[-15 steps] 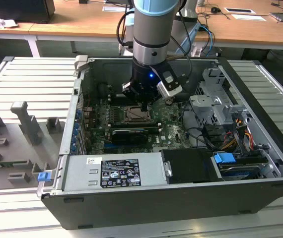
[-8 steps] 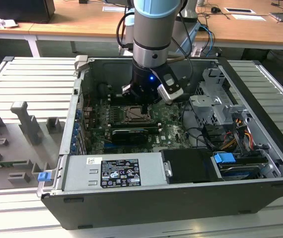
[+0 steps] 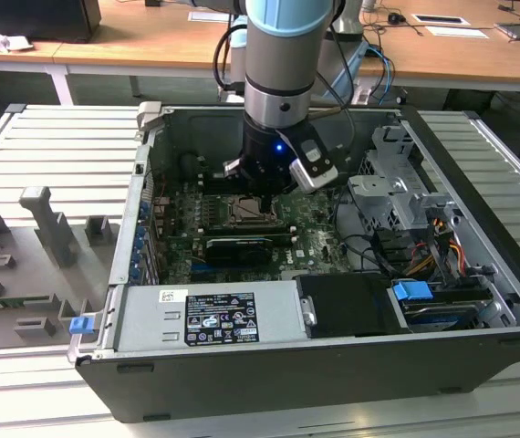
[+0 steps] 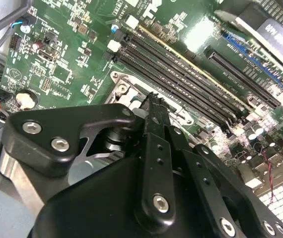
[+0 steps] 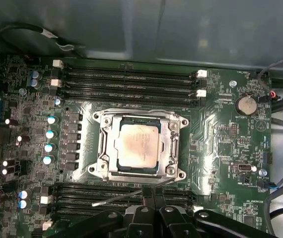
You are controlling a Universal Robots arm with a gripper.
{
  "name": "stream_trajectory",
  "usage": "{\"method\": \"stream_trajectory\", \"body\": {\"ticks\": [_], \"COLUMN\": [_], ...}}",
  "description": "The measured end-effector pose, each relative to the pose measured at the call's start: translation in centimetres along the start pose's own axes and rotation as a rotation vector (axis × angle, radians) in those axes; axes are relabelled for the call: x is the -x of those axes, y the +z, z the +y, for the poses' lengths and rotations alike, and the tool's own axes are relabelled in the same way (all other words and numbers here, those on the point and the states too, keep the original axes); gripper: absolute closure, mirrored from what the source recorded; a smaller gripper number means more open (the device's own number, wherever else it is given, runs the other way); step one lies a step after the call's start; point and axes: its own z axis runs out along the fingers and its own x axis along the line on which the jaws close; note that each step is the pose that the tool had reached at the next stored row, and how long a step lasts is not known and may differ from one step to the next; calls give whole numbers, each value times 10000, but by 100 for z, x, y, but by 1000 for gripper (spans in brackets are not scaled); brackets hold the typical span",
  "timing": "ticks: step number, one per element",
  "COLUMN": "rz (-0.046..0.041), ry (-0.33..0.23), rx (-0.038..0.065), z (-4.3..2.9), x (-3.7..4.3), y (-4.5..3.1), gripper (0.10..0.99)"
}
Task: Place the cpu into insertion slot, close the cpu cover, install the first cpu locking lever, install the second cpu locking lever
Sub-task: 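Install the second cpu locking lever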
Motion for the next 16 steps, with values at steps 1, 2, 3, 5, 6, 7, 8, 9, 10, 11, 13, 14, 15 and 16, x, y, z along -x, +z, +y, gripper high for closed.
{"method": "stream_trajectory", "body": {"ticks": [1,2,3,5,6,7,8,9,10,11,13,14,15,16], "rz": [0,0,-2,-9,-12,-14,-16,-19,-22,-22,-23,-22,-22,-22], "ry": [0,1,1,1,4,3,4,4,5,6,5,6,5,4], "rx": [0,2,15,138,179,212,248,280,313,327,340,340,339,342], "z": [-31,-59,-82,-78,-74,-72,-71,-70,-70,-73,-77,-77,-79,-79], "x": [-2,-4,-7,-143,-201,-239,-268,-281,-296,-308,-315,-319,-322,-322], "y": [-3,-6,-8,-10,-7,-5,2,9,25,49,103,111,119,124], "gripper": [980,980,980,980,980,980,980,980,980,980,980,980,980,980]}}
